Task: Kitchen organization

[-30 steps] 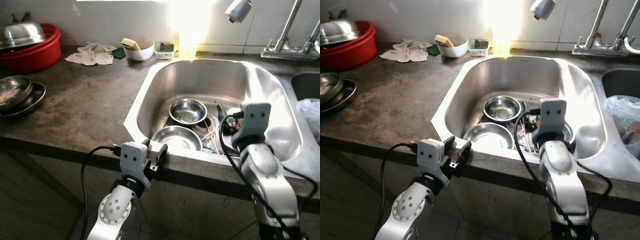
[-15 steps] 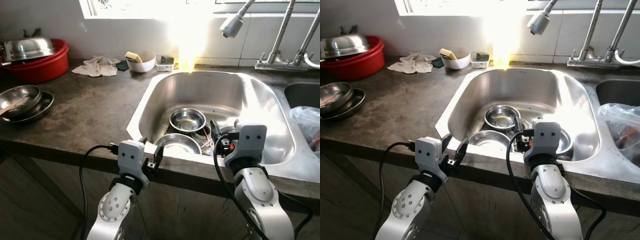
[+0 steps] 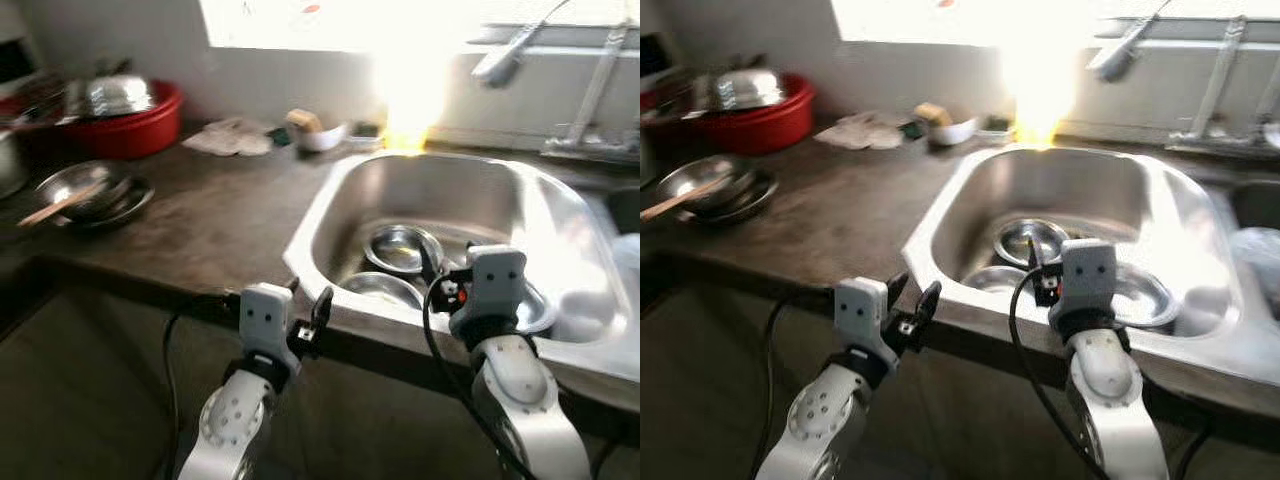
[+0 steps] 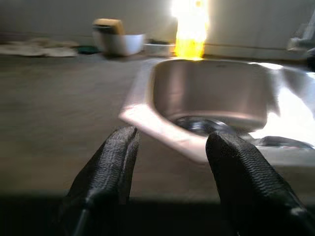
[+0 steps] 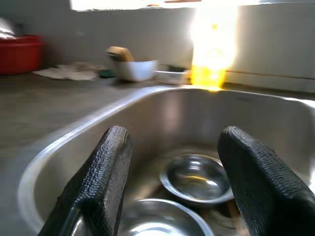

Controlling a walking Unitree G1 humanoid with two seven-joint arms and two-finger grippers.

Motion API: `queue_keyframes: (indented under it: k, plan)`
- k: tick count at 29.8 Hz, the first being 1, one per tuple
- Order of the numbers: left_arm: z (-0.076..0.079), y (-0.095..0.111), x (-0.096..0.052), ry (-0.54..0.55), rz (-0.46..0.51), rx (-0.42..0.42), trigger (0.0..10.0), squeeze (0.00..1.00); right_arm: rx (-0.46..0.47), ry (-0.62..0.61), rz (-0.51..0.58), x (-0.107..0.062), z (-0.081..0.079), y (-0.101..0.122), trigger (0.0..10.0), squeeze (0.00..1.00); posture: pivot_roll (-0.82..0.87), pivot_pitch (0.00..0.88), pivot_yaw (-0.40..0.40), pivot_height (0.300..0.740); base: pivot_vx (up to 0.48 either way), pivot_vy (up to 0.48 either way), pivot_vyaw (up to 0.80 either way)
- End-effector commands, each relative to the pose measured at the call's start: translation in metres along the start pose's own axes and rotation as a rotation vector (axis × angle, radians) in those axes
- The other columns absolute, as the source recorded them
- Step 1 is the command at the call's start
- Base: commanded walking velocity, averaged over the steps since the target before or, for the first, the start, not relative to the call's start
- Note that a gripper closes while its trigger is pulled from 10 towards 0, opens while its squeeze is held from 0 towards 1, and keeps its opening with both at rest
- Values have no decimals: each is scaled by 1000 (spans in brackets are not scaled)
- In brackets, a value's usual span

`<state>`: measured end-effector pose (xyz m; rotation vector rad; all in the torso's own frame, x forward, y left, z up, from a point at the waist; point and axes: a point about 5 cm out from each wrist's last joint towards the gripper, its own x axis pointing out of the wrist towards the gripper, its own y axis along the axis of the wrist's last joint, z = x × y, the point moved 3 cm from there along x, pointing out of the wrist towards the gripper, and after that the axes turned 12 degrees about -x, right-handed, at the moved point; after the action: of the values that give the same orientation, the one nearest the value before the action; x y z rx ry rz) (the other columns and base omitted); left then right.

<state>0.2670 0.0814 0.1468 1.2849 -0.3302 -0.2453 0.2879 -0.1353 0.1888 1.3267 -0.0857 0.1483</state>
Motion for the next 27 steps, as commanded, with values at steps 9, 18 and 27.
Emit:
queue_keyframes:
  k: [9, 18, 27]
  plan:
    - [1, -3, 0, -5, -12, -12, 10000, 0, -5, 18, 11, 2, -5, 2, 10000, 0, 62, 0, 16, 740, 0, 200, 800]
    - [1, -1, 1, -1, 1, 0, 10000, 0, -1, 16, 5, 4, -7, 1, 10000, 0, 63, 0, 20, 740, 0, 0, 800]
    - [0, -1, 3, 4, -5, -9, 10000, 0, 4, 28, -5, 5, -10, -1, 10000, 0, 64, 0, 17, 740, 0, 27, 800]
